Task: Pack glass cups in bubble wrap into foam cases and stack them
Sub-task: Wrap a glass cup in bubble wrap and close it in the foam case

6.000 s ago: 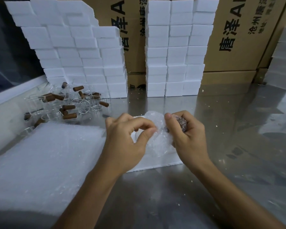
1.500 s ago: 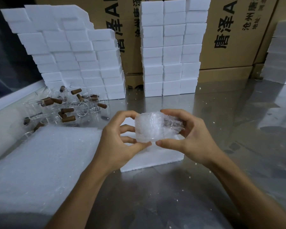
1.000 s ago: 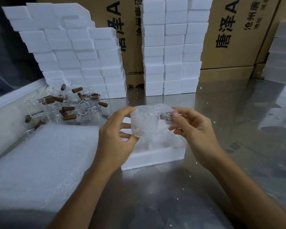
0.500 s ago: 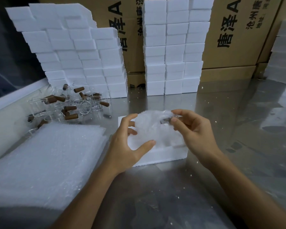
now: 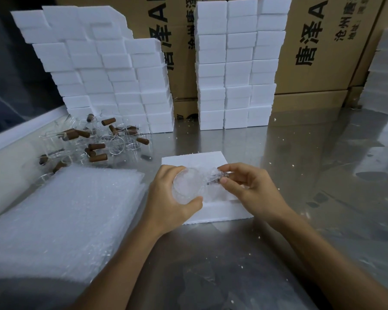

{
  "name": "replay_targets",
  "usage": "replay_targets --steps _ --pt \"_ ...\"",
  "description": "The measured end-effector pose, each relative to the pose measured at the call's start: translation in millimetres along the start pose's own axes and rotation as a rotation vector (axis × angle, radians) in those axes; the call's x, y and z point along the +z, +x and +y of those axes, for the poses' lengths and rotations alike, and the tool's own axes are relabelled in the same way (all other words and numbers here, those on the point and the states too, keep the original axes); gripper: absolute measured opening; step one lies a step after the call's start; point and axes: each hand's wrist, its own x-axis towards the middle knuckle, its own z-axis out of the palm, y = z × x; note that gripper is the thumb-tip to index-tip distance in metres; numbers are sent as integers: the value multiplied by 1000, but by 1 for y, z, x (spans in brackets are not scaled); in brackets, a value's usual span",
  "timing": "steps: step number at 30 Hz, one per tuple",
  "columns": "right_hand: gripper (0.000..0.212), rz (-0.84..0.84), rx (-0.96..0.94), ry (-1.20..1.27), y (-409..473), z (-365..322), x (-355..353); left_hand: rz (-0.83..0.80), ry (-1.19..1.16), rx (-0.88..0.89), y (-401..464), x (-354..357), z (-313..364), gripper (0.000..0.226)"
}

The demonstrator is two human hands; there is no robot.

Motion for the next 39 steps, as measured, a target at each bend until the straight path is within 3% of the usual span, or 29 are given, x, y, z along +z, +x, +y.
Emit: replay_targets --steps 12,21,29,35,39 --pt "19 -5 -20 -221 -1 9 2 -106 105 -58 2 -5 -3 76" --pt "16 45 -64 -293 -2 9 4 -235 44 -87 6 -15 -8 74" --pt "19 38 -45 -335 -4 6 6 -234 79 -84 7 -16 -7 66" --pt "25 136 -19 -282 -6 4 9 -215 155 -70 7 -14 -12 78" --pt "45 221 75 -129 -3 1 5 -53 33 -155 6 -10 -13 84"
